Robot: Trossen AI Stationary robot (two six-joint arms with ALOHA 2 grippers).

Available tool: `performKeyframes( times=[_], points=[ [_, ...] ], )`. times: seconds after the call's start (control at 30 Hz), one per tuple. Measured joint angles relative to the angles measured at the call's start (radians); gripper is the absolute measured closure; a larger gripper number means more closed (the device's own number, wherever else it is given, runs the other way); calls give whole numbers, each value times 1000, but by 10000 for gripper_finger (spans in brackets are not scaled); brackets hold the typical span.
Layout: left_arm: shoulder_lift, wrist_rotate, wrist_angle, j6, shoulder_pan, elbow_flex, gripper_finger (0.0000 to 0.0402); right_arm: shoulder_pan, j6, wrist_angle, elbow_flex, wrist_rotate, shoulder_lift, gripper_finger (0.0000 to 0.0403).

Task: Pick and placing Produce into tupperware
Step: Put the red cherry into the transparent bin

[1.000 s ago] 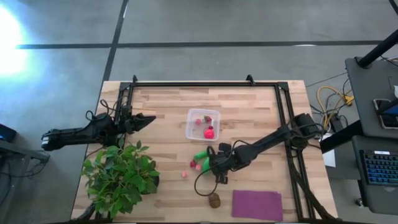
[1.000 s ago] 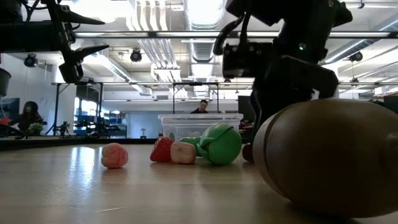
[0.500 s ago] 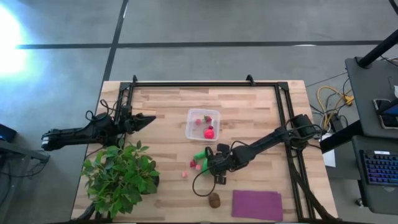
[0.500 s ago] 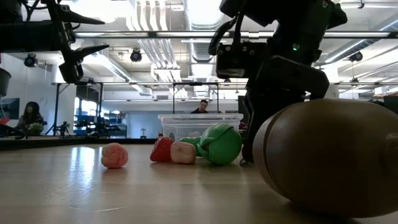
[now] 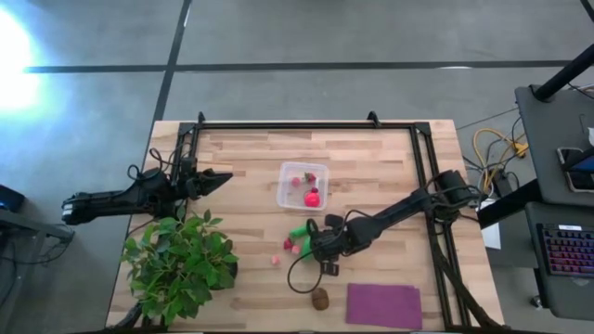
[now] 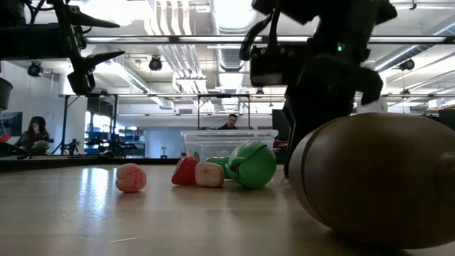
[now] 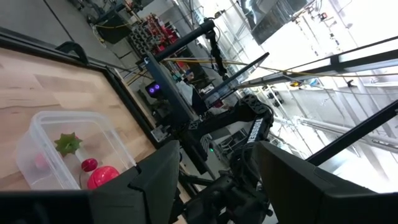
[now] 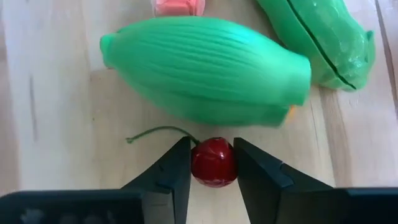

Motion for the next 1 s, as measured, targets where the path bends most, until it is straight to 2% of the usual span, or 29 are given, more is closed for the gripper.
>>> performKeyframes(
  times=[0.2, 0.33, 0.47, 0.7, 0.8, 0.9, 1.0],
  points=[
    [0, 0, 0, 0, 0, 0, 201, 8, 25, -106, 49, 1, -101, 296],
    [0, 0, 0, 0, 0, 0, 201, -11, 57, -153, 101, 98, -189, 299],
    [0, 0, 0, 0, 0, 0, 201, -88, 51, -148, 163, 157, -221, 293],
    [0, 0, 0, 0, 0, 0, 201, -301, -23, -140, 216, 154, -147, 288],
    [-1, 0, 0, 0, 0, 0, 201, -374, -79, -128, 242, 77, -93, 290],
    [-1, 0, 0, 0, 0, 0, 201, -405, -129, -122, 274, 4, -47, 291],
    [-1, 0, 0, 0, 0, 0, 201, -407, -128, -124, 303, -20, -24, 279]
  ],
)
